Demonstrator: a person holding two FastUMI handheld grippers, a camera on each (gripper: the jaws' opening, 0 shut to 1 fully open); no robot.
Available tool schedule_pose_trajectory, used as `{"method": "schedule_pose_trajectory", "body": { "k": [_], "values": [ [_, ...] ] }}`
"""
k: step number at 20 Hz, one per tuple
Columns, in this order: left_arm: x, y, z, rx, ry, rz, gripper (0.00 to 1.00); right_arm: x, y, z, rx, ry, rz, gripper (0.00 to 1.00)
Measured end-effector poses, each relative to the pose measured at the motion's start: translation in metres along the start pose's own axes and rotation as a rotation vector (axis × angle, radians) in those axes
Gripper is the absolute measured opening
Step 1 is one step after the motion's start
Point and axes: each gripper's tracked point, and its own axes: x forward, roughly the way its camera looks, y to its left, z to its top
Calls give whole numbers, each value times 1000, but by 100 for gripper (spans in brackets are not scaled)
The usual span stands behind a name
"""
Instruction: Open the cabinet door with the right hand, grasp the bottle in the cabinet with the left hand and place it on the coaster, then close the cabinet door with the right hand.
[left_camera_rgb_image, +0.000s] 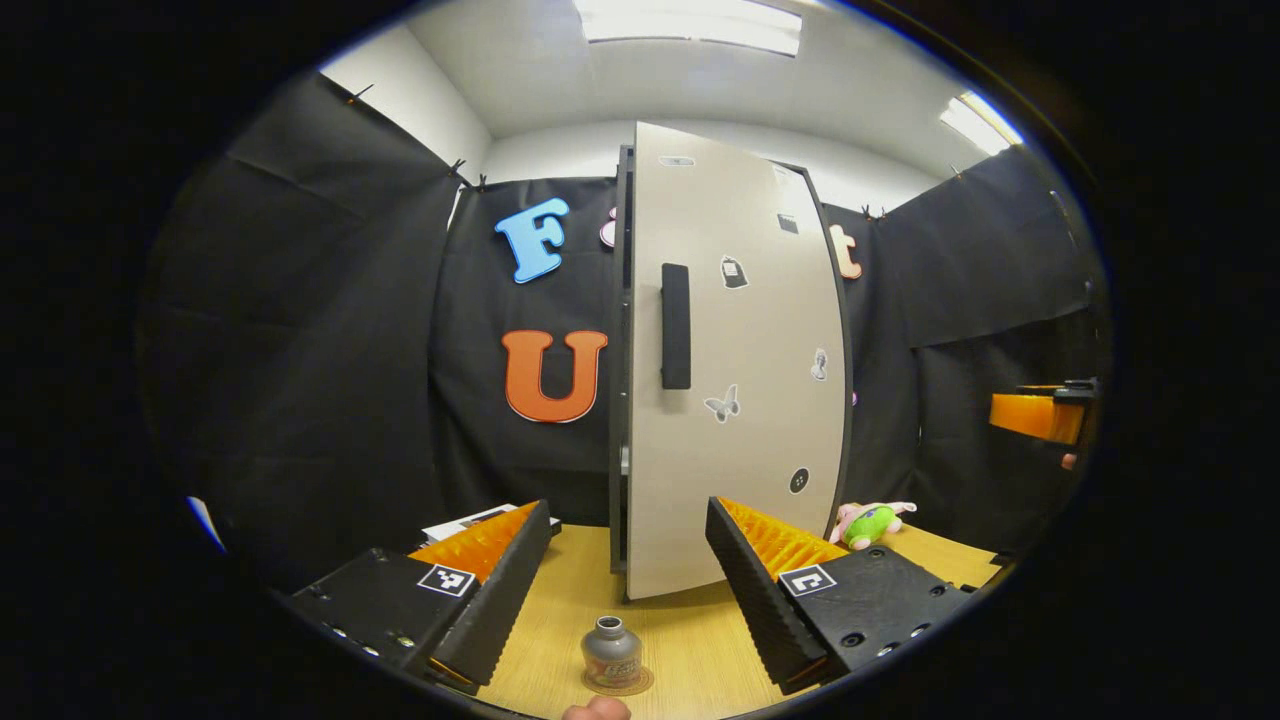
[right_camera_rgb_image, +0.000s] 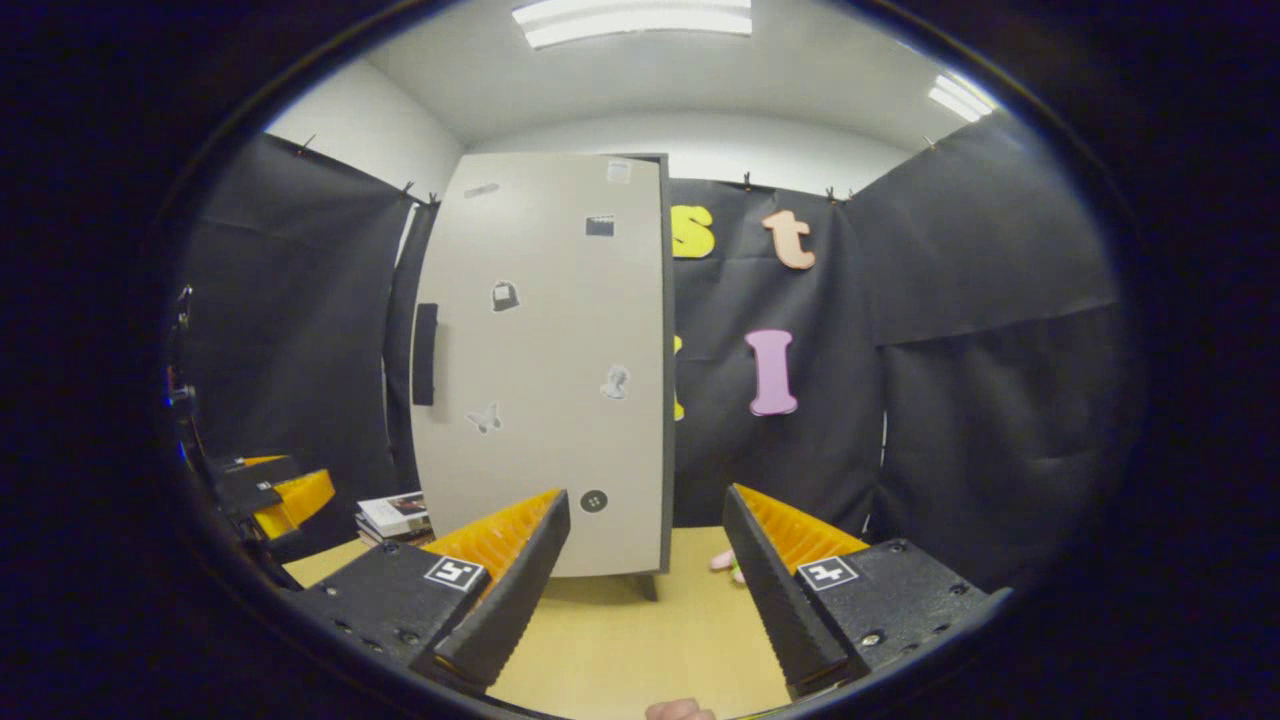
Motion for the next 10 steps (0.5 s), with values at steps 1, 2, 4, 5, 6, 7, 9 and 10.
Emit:
{"method": "schedule_pose_trajectory", "body": {
  "k": [1, 2, 4, 5, 6, 7, 9, 10],
  "values": [
    [-2, -4, -1, 0, -1, -5, 94, -5, -13, -5, 14, 8, -18, 99],
    [-4, -6, -1, -1, -5, -4, 94, -9, -22, -7, 37, 11, -27, 99],
    [-5, -11, -1, 3, -6, -10, 94, -10, -40, -11, 88, 15, -60, 98],
    [-6, -11, 1, 10, -7, -7, 94, -11, -46, -12, 107, 18, -66, 98],
    [-5, -10, 1, 16, -9, -2, 94, -10, -49, -11, 119, 17, -69, 99],
    [-7, -10, 2, 18, -12, 4, 94, -11, -53, -10, 124, 11, -72, 98],
    [-10, -10, 5, 16, -21, 14, 94, -13, -56, -8, 119, 5, -75, 99],
    [-11, -10, 5, 16, -21, 17, 94, -14, -56, -8, 116, 4, -74, 99]
  ]
}}
